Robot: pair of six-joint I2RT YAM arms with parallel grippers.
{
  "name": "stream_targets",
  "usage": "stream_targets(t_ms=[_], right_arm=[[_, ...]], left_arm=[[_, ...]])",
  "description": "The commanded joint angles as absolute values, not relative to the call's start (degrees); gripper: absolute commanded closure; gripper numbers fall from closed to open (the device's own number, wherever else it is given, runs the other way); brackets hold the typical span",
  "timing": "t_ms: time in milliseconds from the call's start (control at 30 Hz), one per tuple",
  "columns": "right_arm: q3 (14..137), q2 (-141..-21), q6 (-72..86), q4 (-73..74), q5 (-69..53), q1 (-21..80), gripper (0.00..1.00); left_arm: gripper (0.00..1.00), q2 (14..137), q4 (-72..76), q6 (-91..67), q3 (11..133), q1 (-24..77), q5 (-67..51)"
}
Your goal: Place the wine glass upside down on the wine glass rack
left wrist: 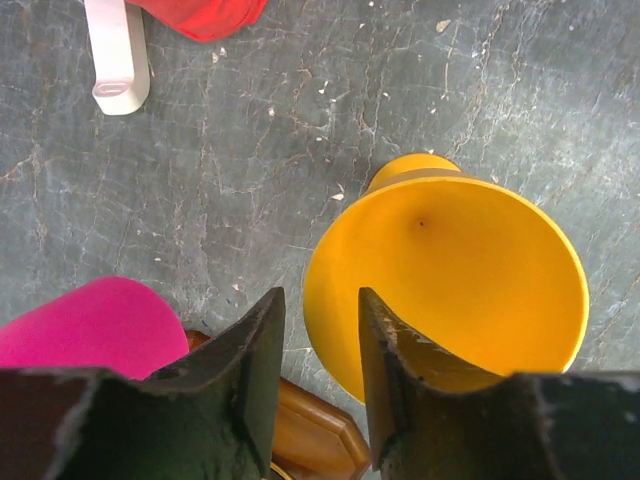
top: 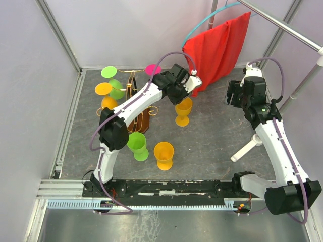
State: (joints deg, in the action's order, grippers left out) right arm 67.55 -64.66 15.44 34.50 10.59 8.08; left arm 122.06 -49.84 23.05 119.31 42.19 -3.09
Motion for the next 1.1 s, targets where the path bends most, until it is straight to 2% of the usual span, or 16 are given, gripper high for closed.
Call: stream_targets(t_ms=[0,267,533,800,900,1067], right_arm=[[67.6,-63.7,14.7,32.5,11.4,7.8,0.24],[68.1,-63.5,14.7,32.9,11.2,7.8,0.24],[70.6,-62.9,21.1,34.3,10.1,7.8,0.22],[72.8,-61.1,35.0,31.5,3.7,7.5,0.24],[72.8,-59.5,41.7,29.0,1.7,7.4,0.25],[67.9,-55.0,58.9,18.8,-1.8,7.3,0.27]], left_arm=[[0.64,121.7,-50.2,24.1,120.9,42.2,-4.4],[0.97,120.9,-49.9,23.9,123.7,42.1,-6.5],[0.97,116.8,-47.8,21.5,126.3,42.1,-6.8],[0.97,105.4,-39.8,18.8,124.2,42.1,-7.8],[0.97,99.1,-31.9,17.4,117.5,42.1,-9.0],[0.97,85.1,-7.7,16.8,95.9,42.1,-5.9]])
